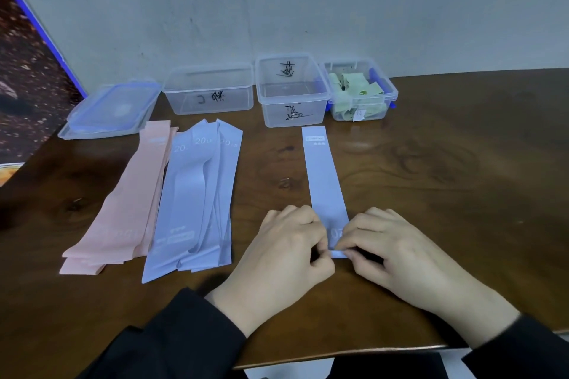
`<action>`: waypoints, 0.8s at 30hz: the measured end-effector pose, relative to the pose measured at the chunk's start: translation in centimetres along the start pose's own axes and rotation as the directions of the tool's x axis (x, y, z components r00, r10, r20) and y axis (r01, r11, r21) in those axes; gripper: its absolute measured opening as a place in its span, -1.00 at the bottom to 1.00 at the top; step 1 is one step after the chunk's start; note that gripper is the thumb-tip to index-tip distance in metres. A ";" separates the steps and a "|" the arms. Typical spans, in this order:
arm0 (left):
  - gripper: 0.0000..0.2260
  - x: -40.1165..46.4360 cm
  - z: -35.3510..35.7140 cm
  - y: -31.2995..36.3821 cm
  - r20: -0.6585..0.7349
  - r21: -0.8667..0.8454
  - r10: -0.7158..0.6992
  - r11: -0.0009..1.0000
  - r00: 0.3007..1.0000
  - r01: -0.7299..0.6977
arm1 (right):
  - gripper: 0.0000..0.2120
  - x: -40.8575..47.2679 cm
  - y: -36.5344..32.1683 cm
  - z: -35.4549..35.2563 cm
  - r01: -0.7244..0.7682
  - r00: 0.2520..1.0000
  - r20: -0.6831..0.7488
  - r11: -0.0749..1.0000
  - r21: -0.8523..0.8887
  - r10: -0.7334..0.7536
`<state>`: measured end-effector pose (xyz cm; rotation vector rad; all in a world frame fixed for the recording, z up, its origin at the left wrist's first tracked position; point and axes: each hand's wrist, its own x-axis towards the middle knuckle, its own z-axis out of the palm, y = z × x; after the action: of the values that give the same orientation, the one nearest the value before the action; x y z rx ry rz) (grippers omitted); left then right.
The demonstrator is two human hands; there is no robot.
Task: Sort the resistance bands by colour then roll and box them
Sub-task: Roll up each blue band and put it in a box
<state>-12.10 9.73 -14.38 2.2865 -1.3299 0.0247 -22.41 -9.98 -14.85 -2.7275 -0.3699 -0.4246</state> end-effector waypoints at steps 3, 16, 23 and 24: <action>-0.77 0.1 0.1 -0.1 -0.005 -0.012 -0.023 1.000 1.000 0.023 | -0.93 0.2 0.0 -0.2 -0.006 1.000 0.015 1.000 0.009 0.006; -0.87 -0.2 -0.1 -0.7 -0.024 0.108 0.061 0.992 0.998 -0.058 | -0.84 0.1 0.7 0.2 -0.037 0.999 -0.011 0.993 0.108 0.039; -0.78 0.1 -0.2 -0.3 -0.027 0.088 0.031 0.996 0.999 -0.029 | -0.83 1.0 0.8 -0.4 -0.039 0.999 0.021 0.993 0.115 0.037; -0.77 0.1 -0.2 -0.3 -0.028 0.090 0.024 0.996 0.999 -0.022 | -0.85 1.3 0.7 -0.5 -0.046 0.999 0.023 0.992 0.119 0.043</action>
<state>-11.77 9.80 -14.30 2.3359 -1.3655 0.1279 -21.13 -10.58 -14.21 -2.6200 -0.3285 -0.3510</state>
